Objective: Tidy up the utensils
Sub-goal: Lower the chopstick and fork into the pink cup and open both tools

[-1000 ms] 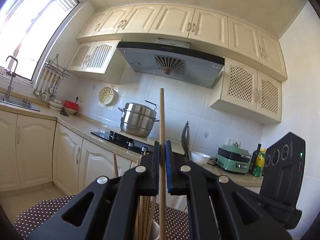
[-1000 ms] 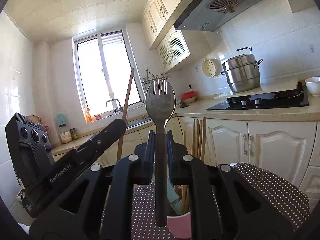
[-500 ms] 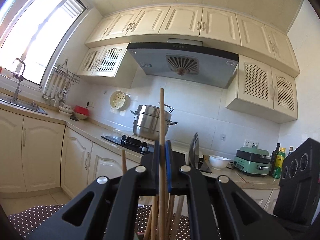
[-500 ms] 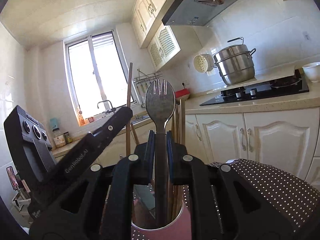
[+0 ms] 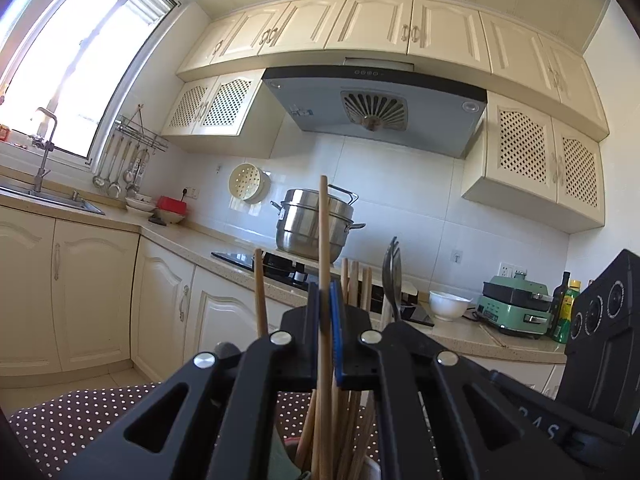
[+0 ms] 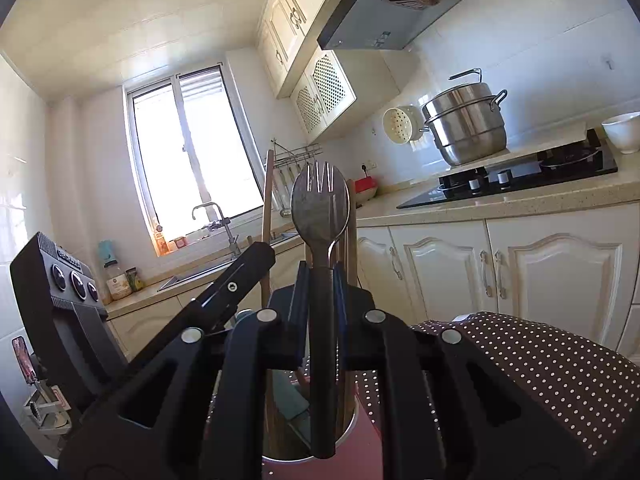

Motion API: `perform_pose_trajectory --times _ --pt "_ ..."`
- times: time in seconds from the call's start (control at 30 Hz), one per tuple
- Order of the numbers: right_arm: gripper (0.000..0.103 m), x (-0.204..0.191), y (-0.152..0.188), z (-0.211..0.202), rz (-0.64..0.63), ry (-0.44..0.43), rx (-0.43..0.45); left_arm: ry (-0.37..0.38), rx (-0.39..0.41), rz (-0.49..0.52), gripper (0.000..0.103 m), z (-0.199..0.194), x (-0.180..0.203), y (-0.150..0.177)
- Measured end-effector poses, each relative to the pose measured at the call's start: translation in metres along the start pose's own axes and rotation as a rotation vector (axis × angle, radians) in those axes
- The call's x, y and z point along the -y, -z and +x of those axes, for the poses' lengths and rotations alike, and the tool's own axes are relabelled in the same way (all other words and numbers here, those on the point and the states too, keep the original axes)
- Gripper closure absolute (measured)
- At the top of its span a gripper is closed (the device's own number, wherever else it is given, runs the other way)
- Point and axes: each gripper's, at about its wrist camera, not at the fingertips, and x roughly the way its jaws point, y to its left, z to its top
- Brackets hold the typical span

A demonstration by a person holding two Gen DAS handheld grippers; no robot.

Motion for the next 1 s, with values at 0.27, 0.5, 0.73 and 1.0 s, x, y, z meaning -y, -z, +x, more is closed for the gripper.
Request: perform_pose_trajectory --times 0.27,0.5,0.73,1.0 --pt "0.091 -0.004 0.002 0.003 -0.004 -0.020 -0.004 -0.019 -0.033 -0.052 0.073 -0.013 -0.010 -0.004" --pt "0.091 -0.009 0.004 0.008 -0.026 -0.011 -0.014 -0.130 -0.047 0.001 0.066 -0.026 -0.013 -0.011" --pt "0.091 -0.015 0.011 0.015 -0.056 0.003 -0.026 -0.175 -0.083 -0.031 0.066 -0.025 -0.031 -0.009" --pt "0.091 -0.017 0.018 0.023 -0.078 0.011 -0.052 -0.199 -0.109 0.002 0.062 -0.020 -0.033 -0.001"
